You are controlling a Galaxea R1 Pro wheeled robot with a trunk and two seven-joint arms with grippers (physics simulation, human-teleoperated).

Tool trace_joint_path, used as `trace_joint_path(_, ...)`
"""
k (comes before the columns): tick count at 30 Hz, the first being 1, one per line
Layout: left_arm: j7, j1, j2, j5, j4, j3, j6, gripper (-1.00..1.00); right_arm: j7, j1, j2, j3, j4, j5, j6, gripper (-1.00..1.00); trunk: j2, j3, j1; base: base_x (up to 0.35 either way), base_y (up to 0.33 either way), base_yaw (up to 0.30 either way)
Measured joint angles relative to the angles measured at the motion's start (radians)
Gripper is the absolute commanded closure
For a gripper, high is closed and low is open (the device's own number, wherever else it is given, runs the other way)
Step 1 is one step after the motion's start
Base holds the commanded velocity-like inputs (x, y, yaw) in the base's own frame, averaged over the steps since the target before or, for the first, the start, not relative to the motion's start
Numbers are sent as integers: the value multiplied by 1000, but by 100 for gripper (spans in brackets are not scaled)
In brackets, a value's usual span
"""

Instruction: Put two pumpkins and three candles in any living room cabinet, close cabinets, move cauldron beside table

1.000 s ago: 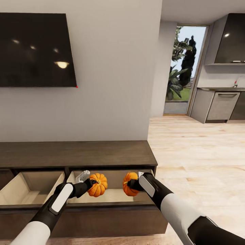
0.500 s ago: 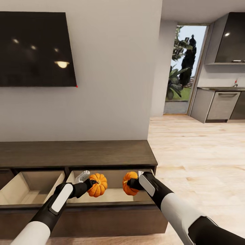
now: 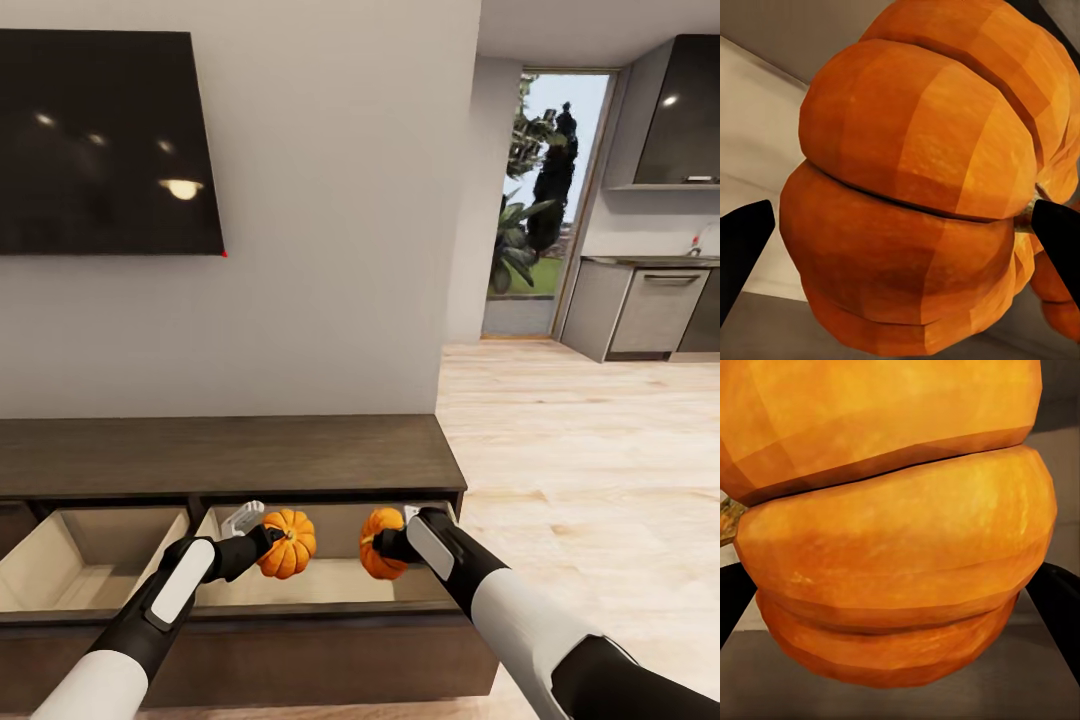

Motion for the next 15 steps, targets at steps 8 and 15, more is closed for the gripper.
trace_joint_path(8,0,0,0,-4,4,-3,1,100,0,0,13,1,2,1,0,100,-1,-23,3,0,0,0)
trace_joint_path(15,0,0,0,-3,8,-3,0,100,0,0,13,1,1,2,-3,100,-2,-39,4,0,0,0)
